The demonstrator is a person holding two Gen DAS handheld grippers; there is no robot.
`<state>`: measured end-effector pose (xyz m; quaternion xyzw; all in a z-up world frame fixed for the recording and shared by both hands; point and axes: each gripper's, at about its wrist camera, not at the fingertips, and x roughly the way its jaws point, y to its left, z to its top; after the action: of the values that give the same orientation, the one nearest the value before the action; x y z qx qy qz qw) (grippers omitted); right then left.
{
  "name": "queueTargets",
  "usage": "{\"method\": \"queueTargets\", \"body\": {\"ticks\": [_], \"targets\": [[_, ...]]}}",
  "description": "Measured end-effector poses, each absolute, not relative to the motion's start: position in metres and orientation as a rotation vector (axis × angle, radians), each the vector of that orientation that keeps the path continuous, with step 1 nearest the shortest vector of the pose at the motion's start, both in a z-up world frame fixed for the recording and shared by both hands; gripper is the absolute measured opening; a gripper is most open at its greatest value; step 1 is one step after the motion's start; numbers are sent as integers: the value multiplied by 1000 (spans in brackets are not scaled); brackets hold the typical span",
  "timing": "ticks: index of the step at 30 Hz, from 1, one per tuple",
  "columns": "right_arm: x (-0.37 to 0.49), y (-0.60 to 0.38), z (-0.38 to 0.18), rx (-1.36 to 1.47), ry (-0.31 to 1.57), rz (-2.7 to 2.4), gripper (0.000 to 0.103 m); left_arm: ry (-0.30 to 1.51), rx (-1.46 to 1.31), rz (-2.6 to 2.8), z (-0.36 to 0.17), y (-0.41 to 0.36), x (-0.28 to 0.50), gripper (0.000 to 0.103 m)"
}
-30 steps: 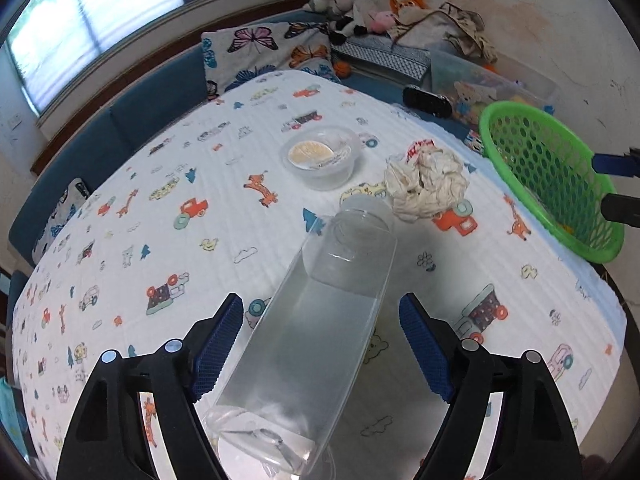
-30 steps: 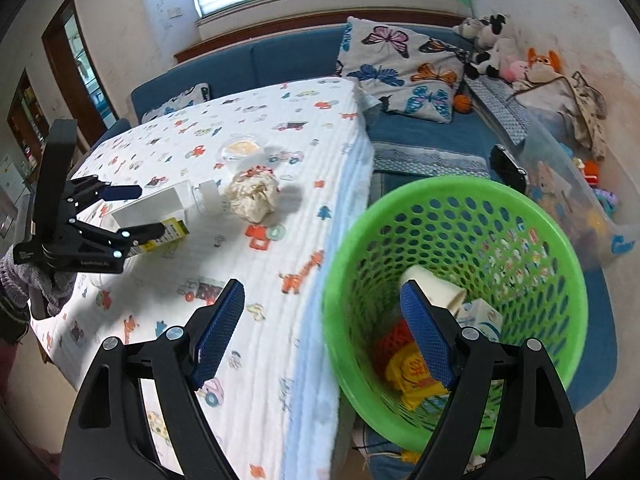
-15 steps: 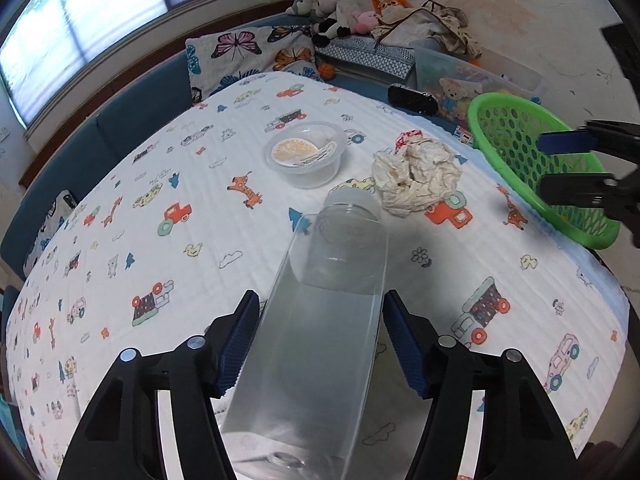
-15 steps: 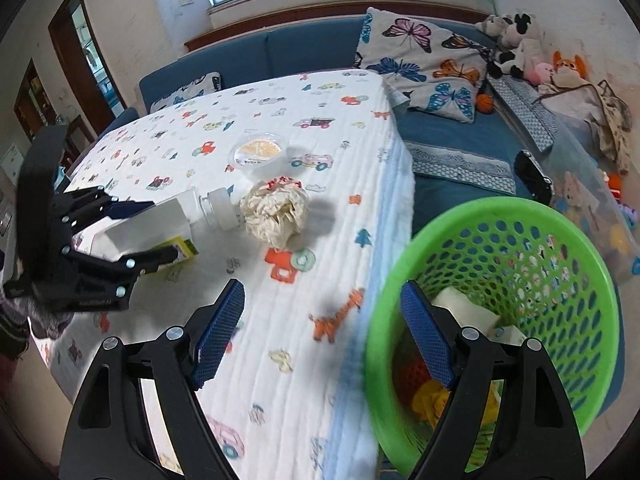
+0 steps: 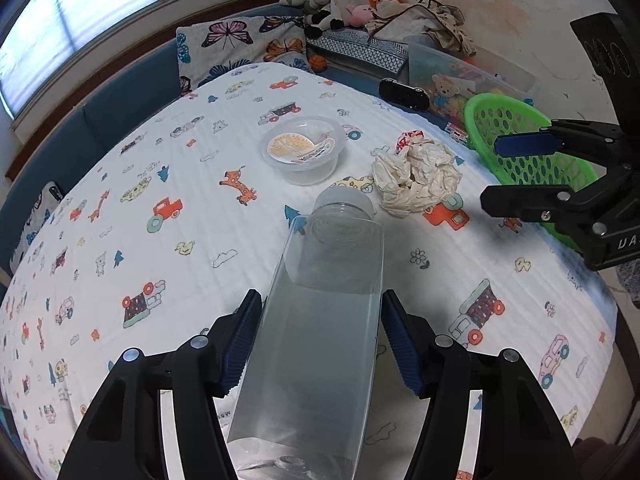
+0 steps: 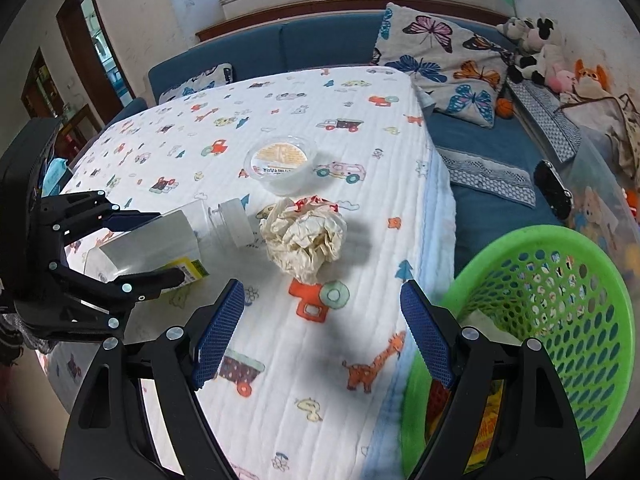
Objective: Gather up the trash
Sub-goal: 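Reach the right gripper to the crumpled white tissue and grasp it, then carry the tissue into the basket and release it while the left gripper holds the bottle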
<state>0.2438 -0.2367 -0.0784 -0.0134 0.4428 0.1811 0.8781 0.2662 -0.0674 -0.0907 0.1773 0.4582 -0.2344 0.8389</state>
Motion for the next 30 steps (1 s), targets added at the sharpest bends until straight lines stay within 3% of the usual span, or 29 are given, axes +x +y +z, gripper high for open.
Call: {"method": "queueTargets", "body": {"ticks": [22,30], "targets": [[286,-208,-101,-29,953,382,74,892,290,-412,-70,-40,265,53],[290,-206,-109,-11,966,359,56,859,269,-391,-61,-32,254,53]]}}
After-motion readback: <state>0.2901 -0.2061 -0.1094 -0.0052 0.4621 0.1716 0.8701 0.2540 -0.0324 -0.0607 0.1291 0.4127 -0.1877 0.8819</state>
